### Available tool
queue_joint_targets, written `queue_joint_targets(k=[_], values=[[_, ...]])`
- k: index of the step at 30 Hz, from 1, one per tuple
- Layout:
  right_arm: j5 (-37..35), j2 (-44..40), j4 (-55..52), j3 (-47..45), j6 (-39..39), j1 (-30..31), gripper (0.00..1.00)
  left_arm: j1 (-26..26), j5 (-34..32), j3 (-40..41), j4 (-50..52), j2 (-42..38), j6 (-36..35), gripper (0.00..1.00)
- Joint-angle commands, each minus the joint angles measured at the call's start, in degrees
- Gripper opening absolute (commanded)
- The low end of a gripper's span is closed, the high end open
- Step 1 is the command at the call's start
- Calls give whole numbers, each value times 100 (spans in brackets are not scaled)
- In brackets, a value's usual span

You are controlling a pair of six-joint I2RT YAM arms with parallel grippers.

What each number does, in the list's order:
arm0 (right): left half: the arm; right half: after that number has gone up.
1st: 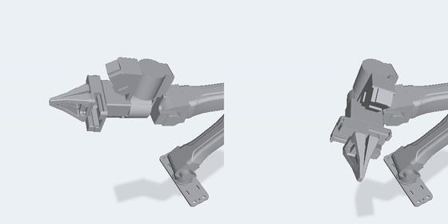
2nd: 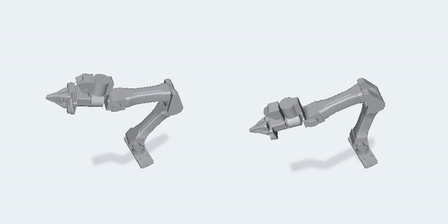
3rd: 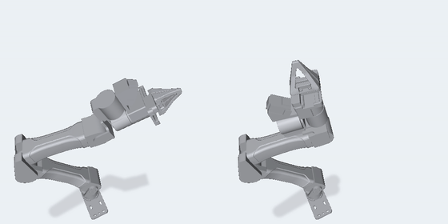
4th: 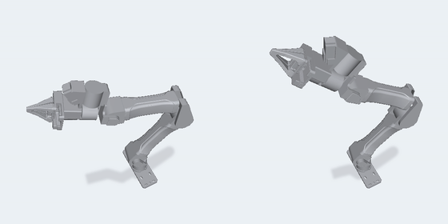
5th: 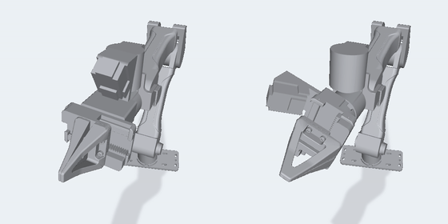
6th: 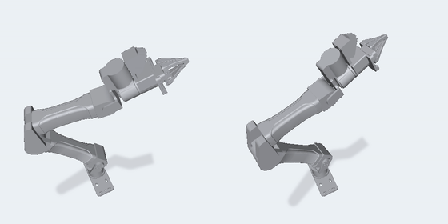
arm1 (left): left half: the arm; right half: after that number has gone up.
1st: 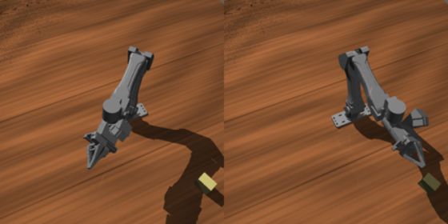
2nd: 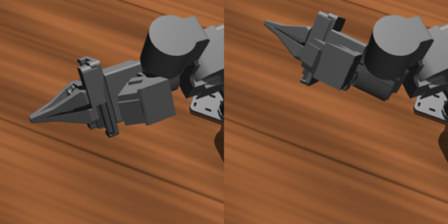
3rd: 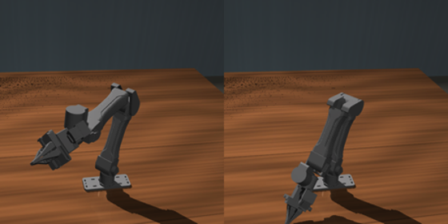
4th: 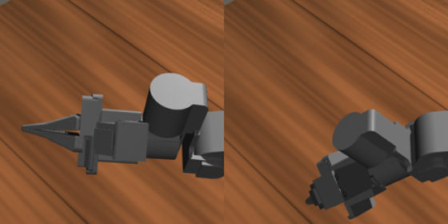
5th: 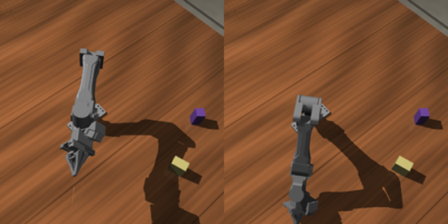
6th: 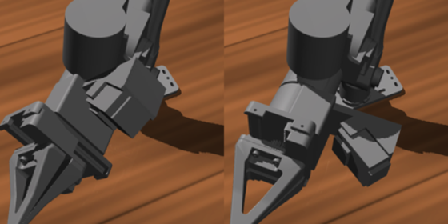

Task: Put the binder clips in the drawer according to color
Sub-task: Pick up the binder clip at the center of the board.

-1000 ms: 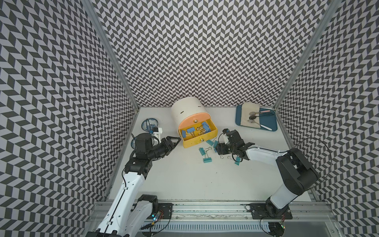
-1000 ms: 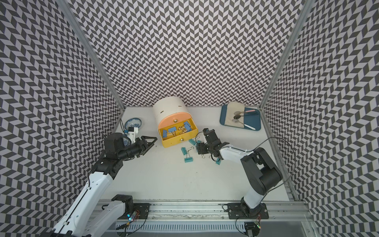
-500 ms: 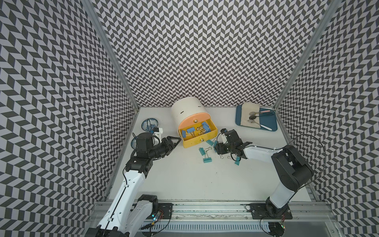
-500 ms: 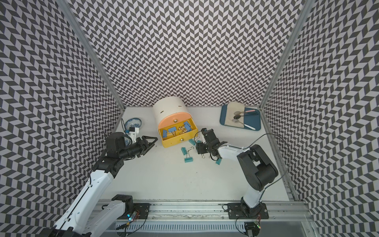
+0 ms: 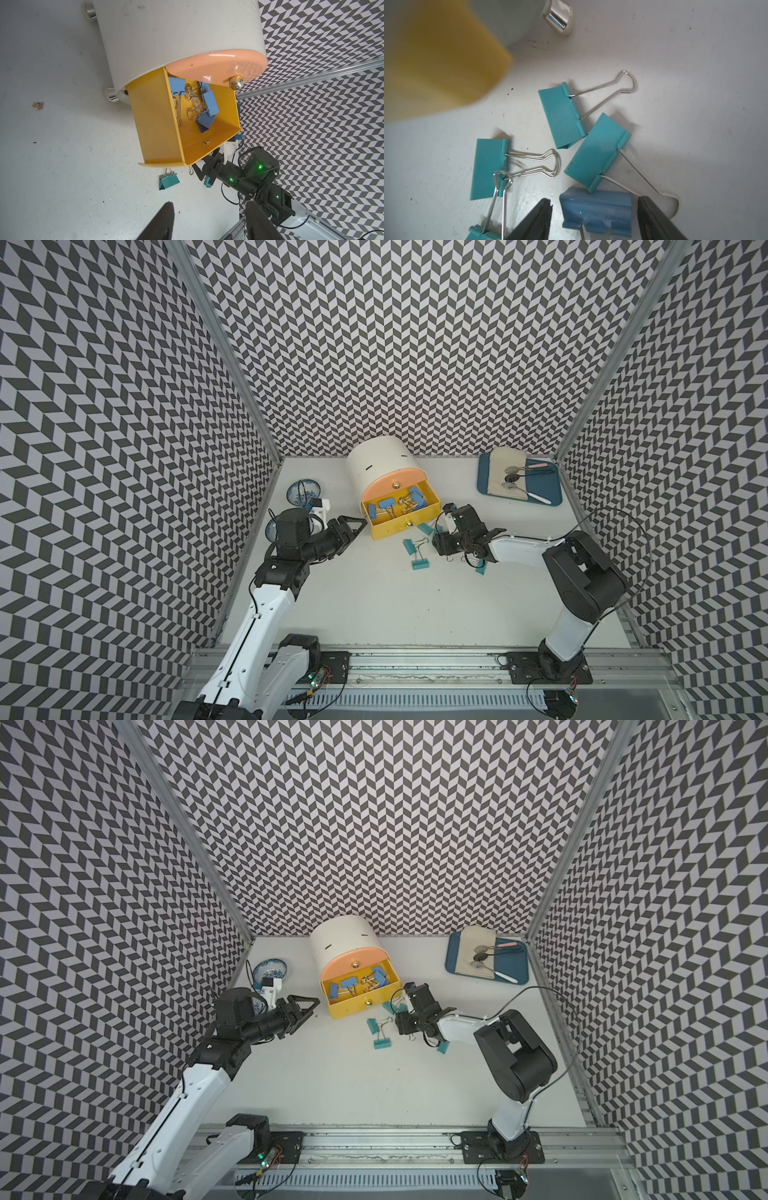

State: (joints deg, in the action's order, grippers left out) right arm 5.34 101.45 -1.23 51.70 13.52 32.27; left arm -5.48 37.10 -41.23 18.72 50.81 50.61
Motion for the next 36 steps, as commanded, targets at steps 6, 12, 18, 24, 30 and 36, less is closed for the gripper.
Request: queue_joint_targets(k=[6, 12, 18, 24, 30, 36], values=[[-253, 224, 110, 200, 55, 77, 66, 46, -23, -45, -44, -27, -44, 59], [-359, 227, 122, 89, 123, 121, 62, 47, -19, -25, -54, -53, -28, 59], [-448, 141, 134, -85, 193, 148, 58, 55, -11, -26, -53, -71, -17, 59], [-494, -264, 185, -363, 289, 148, 54, 55, -27, -34, -70, -71, -15, 59], [-471, -757, 126, -594, 427, 148, 52, 55, -23, -128, -122, -23, -12, 59], [-527, -1352, -39, -701, 531, 148, 51, 55, -45, -353, -121, 77, -71, 59]])
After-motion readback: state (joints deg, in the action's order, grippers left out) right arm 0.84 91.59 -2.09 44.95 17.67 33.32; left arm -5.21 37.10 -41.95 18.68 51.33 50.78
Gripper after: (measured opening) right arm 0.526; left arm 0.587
